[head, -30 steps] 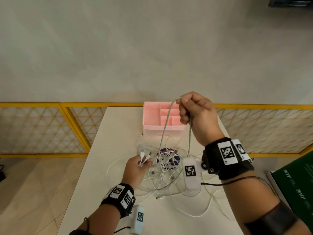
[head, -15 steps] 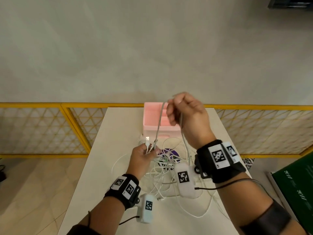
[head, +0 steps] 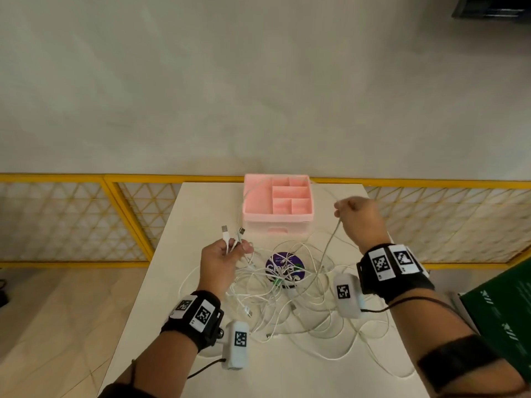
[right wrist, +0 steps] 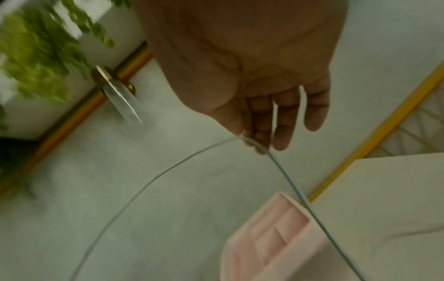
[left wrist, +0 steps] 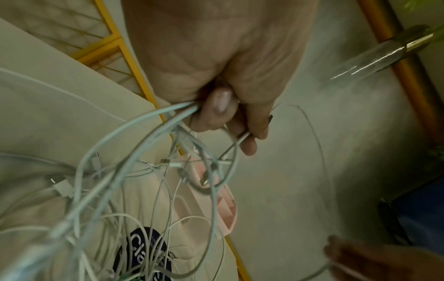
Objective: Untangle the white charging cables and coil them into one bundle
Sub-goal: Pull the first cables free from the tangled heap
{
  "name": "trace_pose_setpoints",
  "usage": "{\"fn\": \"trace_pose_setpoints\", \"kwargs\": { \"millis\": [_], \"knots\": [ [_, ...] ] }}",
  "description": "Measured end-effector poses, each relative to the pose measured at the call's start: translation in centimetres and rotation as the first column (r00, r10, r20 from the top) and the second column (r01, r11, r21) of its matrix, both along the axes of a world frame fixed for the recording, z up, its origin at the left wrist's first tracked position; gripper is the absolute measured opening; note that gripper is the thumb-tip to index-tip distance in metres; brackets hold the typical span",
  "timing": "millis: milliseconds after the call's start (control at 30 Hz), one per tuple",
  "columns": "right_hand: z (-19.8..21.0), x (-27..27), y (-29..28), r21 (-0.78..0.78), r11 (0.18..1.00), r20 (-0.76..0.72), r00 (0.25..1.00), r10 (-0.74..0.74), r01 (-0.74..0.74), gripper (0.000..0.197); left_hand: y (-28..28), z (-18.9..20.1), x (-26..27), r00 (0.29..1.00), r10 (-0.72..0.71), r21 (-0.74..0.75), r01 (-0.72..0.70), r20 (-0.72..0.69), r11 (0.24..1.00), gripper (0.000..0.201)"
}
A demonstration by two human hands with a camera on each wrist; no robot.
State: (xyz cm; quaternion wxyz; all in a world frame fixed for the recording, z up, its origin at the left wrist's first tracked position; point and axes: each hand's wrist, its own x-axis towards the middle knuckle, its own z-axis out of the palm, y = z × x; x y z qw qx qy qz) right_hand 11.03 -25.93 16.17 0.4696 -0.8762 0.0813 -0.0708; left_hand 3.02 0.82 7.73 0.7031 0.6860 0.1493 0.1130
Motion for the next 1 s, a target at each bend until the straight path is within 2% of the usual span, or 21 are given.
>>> {"fn": "trace_pose_setpoints", "kwargs": {
  "millis": [67,100,167,200,233,267,300,333,367,433,467,533,567,600,667,700,733,800,867,933,1000],
  "knots": [
    [-1.6,-0.4,0.0,-0.167,0.986,-0.133,0.991,-0.009,-0.013,0.039,0.0,0.1,0.0,1.000,-0.023,0.017,0.023,0.004,1.000,0.013],
    [-1.8,-0.9,0.5,-0.198,0.980,-0.127,0.992,0.012,-0.037,0.053,-0.3,0.2,-0.1,0.999,-0.040,0.017,0.040,0.007,0.999,0.015],
    [-1.2,-2.3,2.2,-0.236,0.962,0.061,0.986,0.157,-0.138,0.068,-0.8,0.2,-0.3,0.997,-0.077,0.016,0.077,0.007,0.997,0.019],
    [-0.8,-3.0,3.2,-0.300,0.923,0.156,0.943,0.295,-0.239,0.069,-1.0,0.1,-0.3,0.995,-0.100,0.032,0.100,0.005,0.994,0.017],
    [-0.7,-3.5,4.2,-0.392,0.850,0.174,0.878,0.445,-0.353,0.067,-1.4,0.1,-0.5,0.992,-0.123,0.058,0.122,0.010,0.991,0.013],
    [-0.6,-4.1,5.3,-0.482,0.749,0.124,0.810,0.572,-0.455,0.061,-1.7,0.2,-0.6,0.990,-0.141,0.084,0.139,0.015,0.987,0.009],
    [-0.8,-4.3,6.2,-0.540,0.651,0.037,0.758,0.651,-0.534,0.053,-1.9,0.3,-0.7,0.988,-0.152,0.089,0.150,0.024,0.985,0.006],
    [-1.1,-4.3,6.9,-0.565,0.590,-0.040,0.733,0.679,-0.577,0.043,-2.0,0.2,-0.7,0.987,-0.156,0.085,0.153,0.026,0.984,0.009],
    [-1.1,-4.2,7.2,-0.554,0.585,-0.076,0.736,0.673,-0.592,0.033,-2.1,0.2,-0.7,0.988,-0.153,0.071,0.150,0.032,0.986,0.015],
    [-1.1,-3.8,7.3,-0.498,0.643,-0.043,0.757,0.651,-0.582,0.018,-2.1,0.2,-1.0,0.991,-0.128,0.044,0.126,0.040,0.991,0.026],
    [-1.0,-3.6,7.2,-0.485,0.645,-0.033,0.749,0.662,-0.591,0.014,-2.0,0.2,-1.2,0.992,-0.118,0.044,0.116,0.044,0.992,0.030],
    [-0.9,-3.2,6.9,-0.420,0.656,-0.013,0.728,0.686,-0.627,0.007,-1.7,0.0,-1.6,0.995,-0.092,0.033,0.090,0.042,0.995,0.030],
    [-0.7,-3.1,6.6,-0.365,0.702,0.030,0.745,0.666,-0.612,0.007,-1.4,-0.2,-1.7,0.997,-0.065,0.020,0.064,0.039,0.998,0.026],
    [-0.5,-2.7,6.1,-0.306,0.773,0.093,0.790,0.606,-0.556,0.007,-1.2,-0.4,-1.7,0.999,-0.027,0.017,0.027,0.027,0.999,0.024],
    [0.0,-1.5,4.5,-0.145,0.928,0.241,0.898,0.369,-0.343,0.011,-0.4,-1.0,-1.9,0.999,0.038,0.024,-0.038,-0.003,0.999,0.030],
    [0.1,-0.8,3.3,-0.026,0.977,0.285,0.935,0.210,-0.211,0.015,-0.1,-1.2,-2.0,0.999,0.055,0.023,-0.055,-0.003,0.998,0.033],
    [0.2,-0.2,1.9,0.107,0.991,0.289,0.956,0.046,-0.080,0.019,0.1,-1.2,-2.1,0.998,0.061,0.005,-0.061,0.001,0.998,0.032],
    [-0.2,0.7,-1.3,0.323,0.933,0.222,0.946,-0.235,0.156,0.017,0.2,-1.1,-2.4,0.997,0.066,-0.096,-0.068,-0.026,0.993,0.033],
    [-1.3,1.3,-5.1,0.453,0.819,0.109,0.890,-0.443,0.352,0.011,0.2,-0.4,-2.7,0.998,0.036,-0.249,-0.049,-0.059,0.967,0.036],
    [-3.2,1.1,-9.1,0.521,0.682,-0.046,0.815,-0.578,0.513,0.019,0.2,0.2,-2.9,0.998,-0.011,-0.380,-0.016,-0.069,0.925,0.038],
    [-5.4,0.1,-12.9,0.497,0.616,-0.182,0.767,-0.615,0.611,0.030,0.2,0.9,-3.1,0.996,-0.071,-0.498,0.038,-0.047,0.866,0.038]
  ]
}}
